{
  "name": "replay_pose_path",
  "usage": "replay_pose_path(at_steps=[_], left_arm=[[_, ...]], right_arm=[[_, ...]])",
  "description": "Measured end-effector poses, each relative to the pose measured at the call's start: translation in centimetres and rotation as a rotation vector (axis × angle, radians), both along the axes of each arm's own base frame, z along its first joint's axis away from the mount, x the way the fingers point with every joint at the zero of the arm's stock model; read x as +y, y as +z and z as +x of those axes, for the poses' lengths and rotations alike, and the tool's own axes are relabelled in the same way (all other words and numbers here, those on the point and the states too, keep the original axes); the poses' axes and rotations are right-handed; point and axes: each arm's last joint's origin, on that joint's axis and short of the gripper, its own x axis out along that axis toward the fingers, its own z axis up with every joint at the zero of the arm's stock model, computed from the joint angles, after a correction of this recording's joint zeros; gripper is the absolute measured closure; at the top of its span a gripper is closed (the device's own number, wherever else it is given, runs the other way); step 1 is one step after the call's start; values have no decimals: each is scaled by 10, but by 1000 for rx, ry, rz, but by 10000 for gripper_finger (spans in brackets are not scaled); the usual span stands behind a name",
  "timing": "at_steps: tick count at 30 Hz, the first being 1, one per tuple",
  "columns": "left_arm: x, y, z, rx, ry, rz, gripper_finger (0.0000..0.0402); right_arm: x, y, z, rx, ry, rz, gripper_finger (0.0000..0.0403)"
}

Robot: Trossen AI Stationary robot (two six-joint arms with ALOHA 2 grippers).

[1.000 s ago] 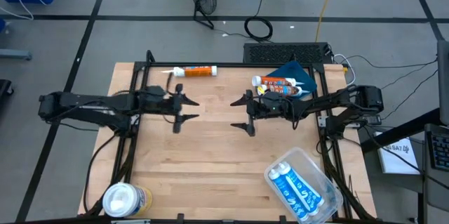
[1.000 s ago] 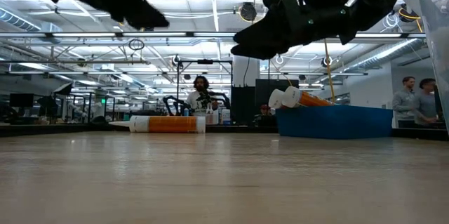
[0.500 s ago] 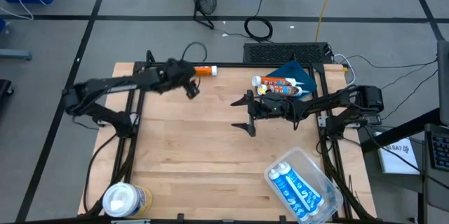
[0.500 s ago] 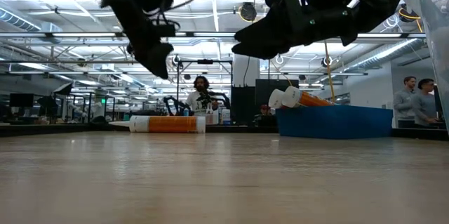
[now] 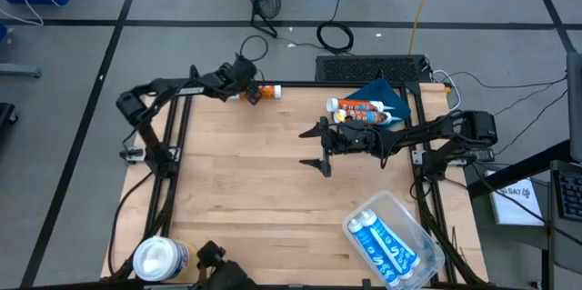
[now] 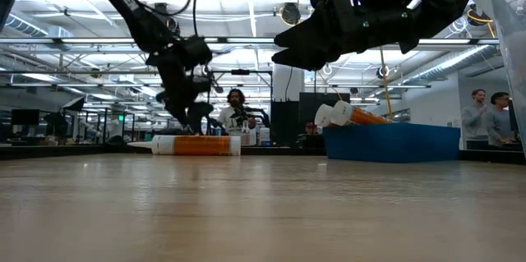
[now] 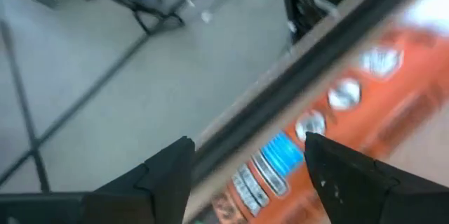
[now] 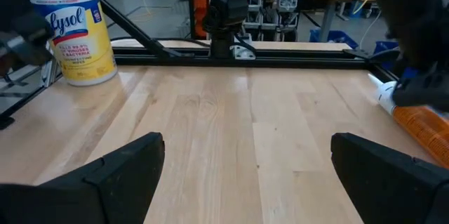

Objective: Pick & place silicon tubes, Sealant and Lysol wipes
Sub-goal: Put the orange sealant into the blue bin

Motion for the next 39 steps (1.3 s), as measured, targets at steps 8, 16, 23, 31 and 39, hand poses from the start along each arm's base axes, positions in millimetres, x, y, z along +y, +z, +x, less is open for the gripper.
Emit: replay_pose_path(at_steps=[8, 16, 23, 31, 39], left_arm=[[-13, -14, -1, 39, -81, -203, 164], [-53, 3, 3, 80, -276, -343, 184], [-84, 24, 7, 213, -547, -271, 195], [-90, 43, 20, 314, -616, 26, 188], [-92, 41, 19, 233, -550, -56, 188]], right_arm=[[0, 0, 0, -3, 0, 0, 22], [0, 0, 0, 0, -2, 9, 22], [0, 0, 0, 5, -1, 8, 22], [0, -1, 0, 9, 0, 2, 22], [0, -3, -1, 31, 0, 4, 22]])
